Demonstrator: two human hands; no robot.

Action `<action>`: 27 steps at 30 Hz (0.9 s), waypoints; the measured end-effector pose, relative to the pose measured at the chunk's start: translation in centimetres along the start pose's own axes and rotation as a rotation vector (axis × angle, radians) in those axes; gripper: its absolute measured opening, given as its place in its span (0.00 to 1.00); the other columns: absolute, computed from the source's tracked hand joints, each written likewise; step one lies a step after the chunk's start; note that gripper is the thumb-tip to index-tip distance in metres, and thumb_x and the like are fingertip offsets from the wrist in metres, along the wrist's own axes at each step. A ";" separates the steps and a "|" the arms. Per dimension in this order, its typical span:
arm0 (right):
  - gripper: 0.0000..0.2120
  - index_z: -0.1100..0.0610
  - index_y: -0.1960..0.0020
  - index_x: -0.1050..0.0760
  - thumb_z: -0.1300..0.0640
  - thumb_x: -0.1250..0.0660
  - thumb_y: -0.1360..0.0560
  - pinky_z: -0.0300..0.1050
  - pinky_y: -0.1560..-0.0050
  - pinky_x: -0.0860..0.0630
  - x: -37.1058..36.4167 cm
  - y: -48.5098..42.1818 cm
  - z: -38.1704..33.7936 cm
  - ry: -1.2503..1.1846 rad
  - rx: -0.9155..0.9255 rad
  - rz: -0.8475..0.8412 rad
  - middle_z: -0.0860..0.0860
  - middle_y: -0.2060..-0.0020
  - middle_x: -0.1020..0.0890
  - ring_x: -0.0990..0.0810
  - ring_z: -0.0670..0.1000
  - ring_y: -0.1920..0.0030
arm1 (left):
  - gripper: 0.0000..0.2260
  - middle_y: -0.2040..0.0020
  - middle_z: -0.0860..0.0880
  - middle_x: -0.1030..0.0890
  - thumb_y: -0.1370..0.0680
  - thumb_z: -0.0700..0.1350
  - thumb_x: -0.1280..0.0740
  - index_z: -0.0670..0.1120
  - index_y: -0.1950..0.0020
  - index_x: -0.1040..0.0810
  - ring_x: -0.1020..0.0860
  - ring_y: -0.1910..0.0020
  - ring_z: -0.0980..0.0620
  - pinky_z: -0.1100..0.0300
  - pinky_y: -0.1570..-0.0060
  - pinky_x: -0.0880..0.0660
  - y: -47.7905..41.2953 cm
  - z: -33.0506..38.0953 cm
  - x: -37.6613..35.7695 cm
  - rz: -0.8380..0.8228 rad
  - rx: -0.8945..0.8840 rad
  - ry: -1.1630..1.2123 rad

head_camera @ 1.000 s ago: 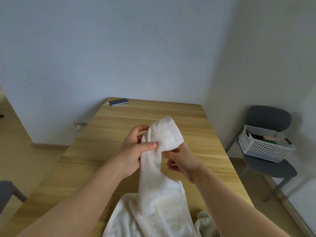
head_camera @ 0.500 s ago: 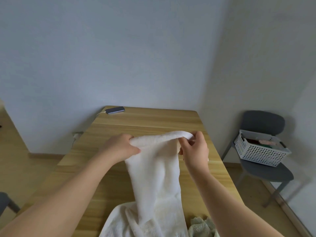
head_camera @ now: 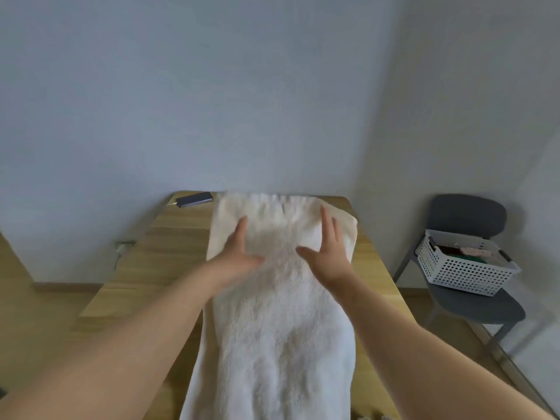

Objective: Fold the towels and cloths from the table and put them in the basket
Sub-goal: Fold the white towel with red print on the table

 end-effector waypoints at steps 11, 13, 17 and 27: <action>0.17 0.45 0.36 0.34 0.55 0.40 0.24 0.45 0.39 0.28 -7.4 16.1 12.6 0.316 -0.333 -0.319 0.47 0.44 0.28 0.28 0.47 0.41 | 0.08 0.45 0.50 0.28 0.21 0.43 0.39 0.52 0.43 0.30 0.27 0.52 0.54 0.65 0.55 0.28 10.7 -14.4 -7.7 -0.126 0.198 -0.415; 0.09 0.47 0.45 0.32 0.56 0.40 0.24 0.42 0.48 0.26 -7.8 19.2 13.1 0.311 -0.346 -0.346 0.47 0.51 0.28 0.26 0.47 0.51 | 0.04 0.55 0.53 0.27 0.21 0.42 0.39 0.52 0.52 0.30 0.27 0.59 0.57 0.69 0.63 0.29 13.8 -15.6 -8.7 -0.136 0.208 -0.417; 0.05 0.48 0.53 0.34 0.56 0.40 0.25 0.42 0.59 0.29 -8.2 24.3 14.2 0.350 -0.347 -0.390 0.45 0.58 0.27 0.26 0.46 0.60 | 0.10 0.61 0.57 0.26 0.22 0.41 0.39 0.54 0.61 0.30 0.28 0.63 0.60 0.69 0.64 0.30 19.5 -17.8 -10.7 -0.199 0.207 -0.458; 0.06 0.45 0.55 0.31 0.47 0.34 0.28 0.42 0.43 0.31 -8.9 35.0 14.3 0.533 -0.259 -0.512 0.43 0.53 0.26 0.27 0.46 0.48 | 0.04 0.47 0.59 0.30 0.26 0.54 0.34 0.61 0.57 0.29 0.29 0.44 0.57 0.63 0.44 0.31 28.9 -20.8 -11.6 -0.335 0.134 -0.661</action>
Point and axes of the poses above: each hand's wrist, its own y-axis away from the middle knuckle, its own x-axis out of the back of the hand, z = x × y, the point moved 8 cm from there along -y, towards the middle knuckle
